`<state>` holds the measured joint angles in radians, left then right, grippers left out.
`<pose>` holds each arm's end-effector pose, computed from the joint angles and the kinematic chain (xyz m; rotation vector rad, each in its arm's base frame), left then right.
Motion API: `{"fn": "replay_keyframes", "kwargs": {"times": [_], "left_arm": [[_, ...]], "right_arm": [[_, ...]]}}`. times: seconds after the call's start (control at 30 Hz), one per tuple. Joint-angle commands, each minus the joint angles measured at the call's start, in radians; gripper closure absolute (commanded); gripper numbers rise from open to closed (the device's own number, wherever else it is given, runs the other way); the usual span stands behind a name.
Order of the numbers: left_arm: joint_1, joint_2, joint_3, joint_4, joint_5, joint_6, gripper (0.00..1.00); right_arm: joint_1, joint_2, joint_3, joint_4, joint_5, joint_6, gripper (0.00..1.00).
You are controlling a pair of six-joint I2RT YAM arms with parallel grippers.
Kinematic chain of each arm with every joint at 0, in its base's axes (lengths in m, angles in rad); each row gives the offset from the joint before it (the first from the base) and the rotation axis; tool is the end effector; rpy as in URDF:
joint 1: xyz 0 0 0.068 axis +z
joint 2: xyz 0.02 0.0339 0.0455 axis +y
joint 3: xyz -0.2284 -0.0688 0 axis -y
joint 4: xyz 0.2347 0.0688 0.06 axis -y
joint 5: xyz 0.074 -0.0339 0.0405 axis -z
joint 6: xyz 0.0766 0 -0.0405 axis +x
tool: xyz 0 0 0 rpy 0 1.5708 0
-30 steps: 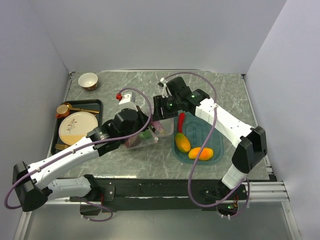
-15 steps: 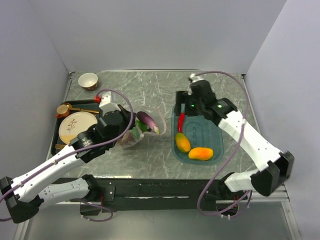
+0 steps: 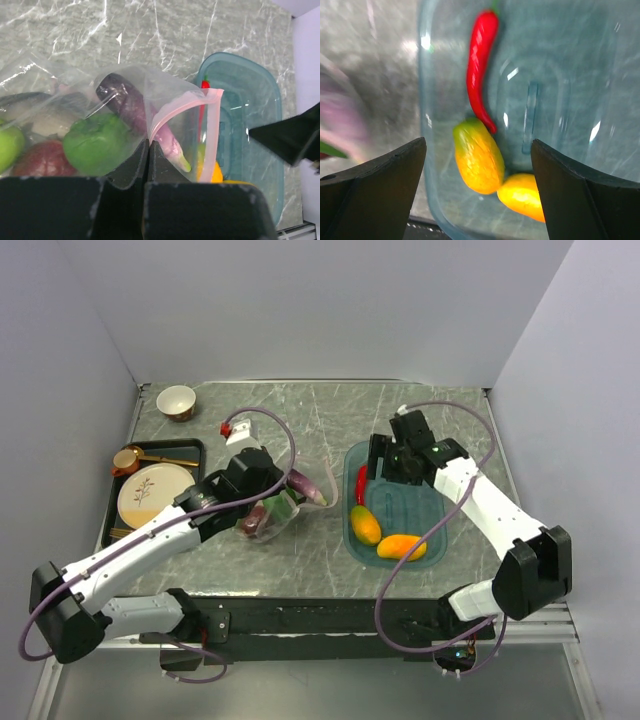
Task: Place the food in the zip-top bag and seal the zipper
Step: Pick up the fake fruit from the bin.
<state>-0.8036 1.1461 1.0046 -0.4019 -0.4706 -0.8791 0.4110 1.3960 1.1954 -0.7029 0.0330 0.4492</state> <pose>0.2252 -0.1836 0.2743 -0.3589 2.0635 -0.5415 0.2901 0.1237 0.2322 0.0621 2.5019 0.3241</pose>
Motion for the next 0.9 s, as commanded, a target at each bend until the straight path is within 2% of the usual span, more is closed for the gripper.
{"fn": "replay_keyframes", "kwargs": {"times": [0.0,0.1,0.23,0.3,0.4,0.67,0.87], "left_arm": [[0.003,-0.019,0.043,0.007,0.003,0.029,0.99],[0.003,-0.008,0.075,-0.041,-0.033,-0.006,0.99],[0.004,-0.060,-0.018,0.107,0.015,0.023,0.99],[0.004,-0.034,-0.002,0.066,0.017,0.005,0.99],[0.004,0.009,0.045,0.009,0.020,-0.006,0.99],[0.004,-0.029,0.029,0.048,0.018,0.005,0.99],[0.004,-0.049,0.011,0.034,0.010,0.002,0.99]], "right_arm": [[-0.006,-0.026,-0.072,0.020,-0.079,0.014,0.08],[-0.003,-0.028,-0.146,0.065,-0.155,0.035,0.09],[0.009,-0.020,-0.203,0.086,-0.183,0.039,0.09],[0.017,-0.012,-0.212,0.089,-0.202,0.029,0.10],[0.029,0.000,-0.223,0.095,-0.193,0.032,0.12],[0.071,0.031,-0.252,0.118,-0.189,0.039,0.17],[0.077,-0.034,-0.350,0.198,-0.171,0.046,0.16]]}}
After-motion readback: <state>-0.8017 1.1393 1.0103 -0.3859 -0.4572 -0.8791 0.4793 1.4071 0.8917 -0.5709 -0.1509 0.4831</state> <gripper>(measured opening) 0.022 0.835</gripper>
